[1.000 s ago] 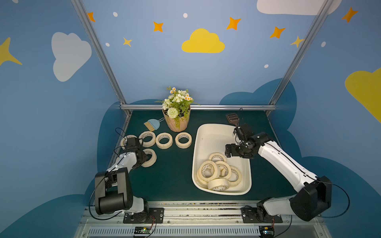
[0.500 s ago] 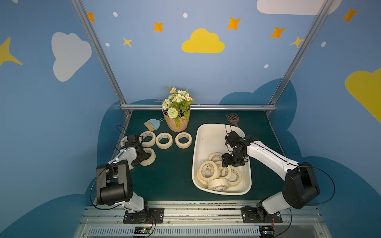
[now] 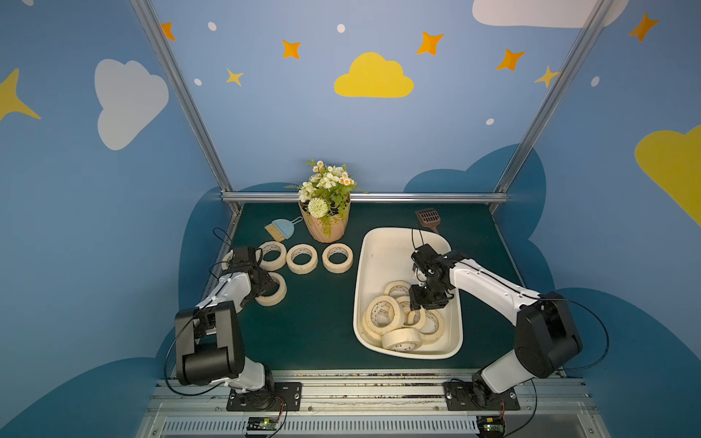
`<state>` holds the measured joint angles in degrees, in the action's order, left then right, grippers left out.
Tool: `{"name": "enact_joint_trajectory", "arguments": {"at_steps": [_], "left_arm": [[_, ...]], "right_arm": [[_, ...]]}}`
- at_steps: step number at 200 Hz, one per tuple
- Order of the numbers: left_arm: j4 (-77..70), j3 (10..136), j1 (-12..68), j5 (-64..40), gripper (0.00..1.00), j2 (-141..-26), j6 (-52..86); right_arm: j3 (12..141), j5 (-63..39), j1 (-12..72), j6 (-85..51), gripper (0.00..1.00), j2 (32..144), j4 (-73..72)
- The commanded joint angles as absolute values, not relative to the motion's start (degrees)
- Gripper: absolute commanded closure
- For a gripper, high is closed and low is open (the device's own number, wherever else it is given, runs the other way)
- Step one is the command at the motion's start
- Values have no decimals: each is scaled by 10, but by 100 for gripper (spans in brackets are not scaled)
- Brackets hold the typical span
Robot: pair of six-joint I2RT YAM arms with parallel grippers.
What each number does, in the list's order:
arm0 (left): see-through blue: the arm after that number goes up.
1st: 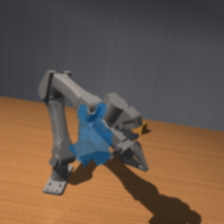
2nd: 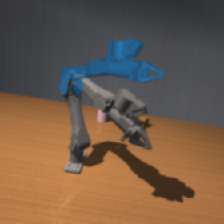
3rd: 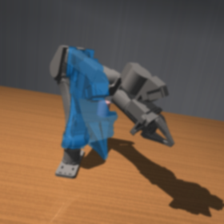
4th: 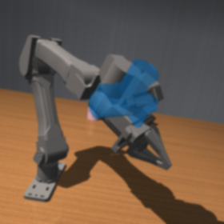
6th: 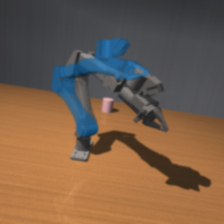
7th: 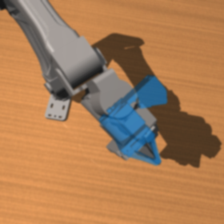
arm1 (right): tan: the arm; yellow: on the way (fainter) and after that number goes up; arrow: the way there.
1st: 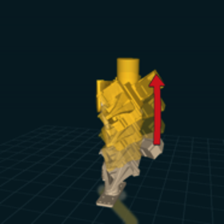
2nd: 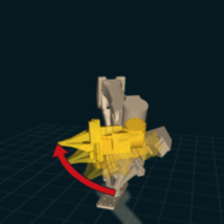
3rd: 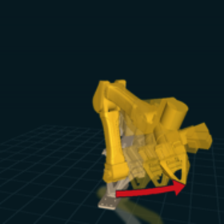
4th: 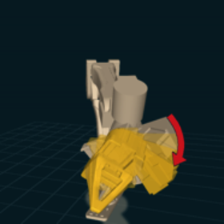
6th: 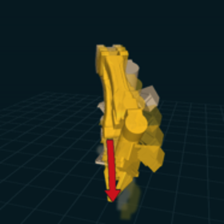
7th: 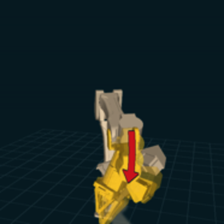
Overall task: Take out the art tape in the storage box
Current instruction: Place the art tape at the center of the board, then pick up the art tape from the storage box.
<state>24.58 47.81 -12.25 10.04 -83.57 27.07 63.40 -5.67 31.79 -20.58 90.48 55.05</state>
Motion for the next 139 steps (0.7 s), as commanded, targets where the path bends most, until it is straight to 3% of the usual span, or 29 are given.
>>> {"name": "enact_joint_trajectory", "arguments": {"at_steps": [1,26,81,139], "left_arm": [[264,483,-107,94,16,-783,276],[269,499,-69,69,15,-737,275],[288,589,94,70,15,-751,271],[287,714,256,20,15,-836,255]], "right_arm": [[629,-55,323,-204,57,906,563],[645,-19,322,-198,74,886,595],[754,114,300,-155,83,890,672],[876,159,280,-130,87,975,637]]}}
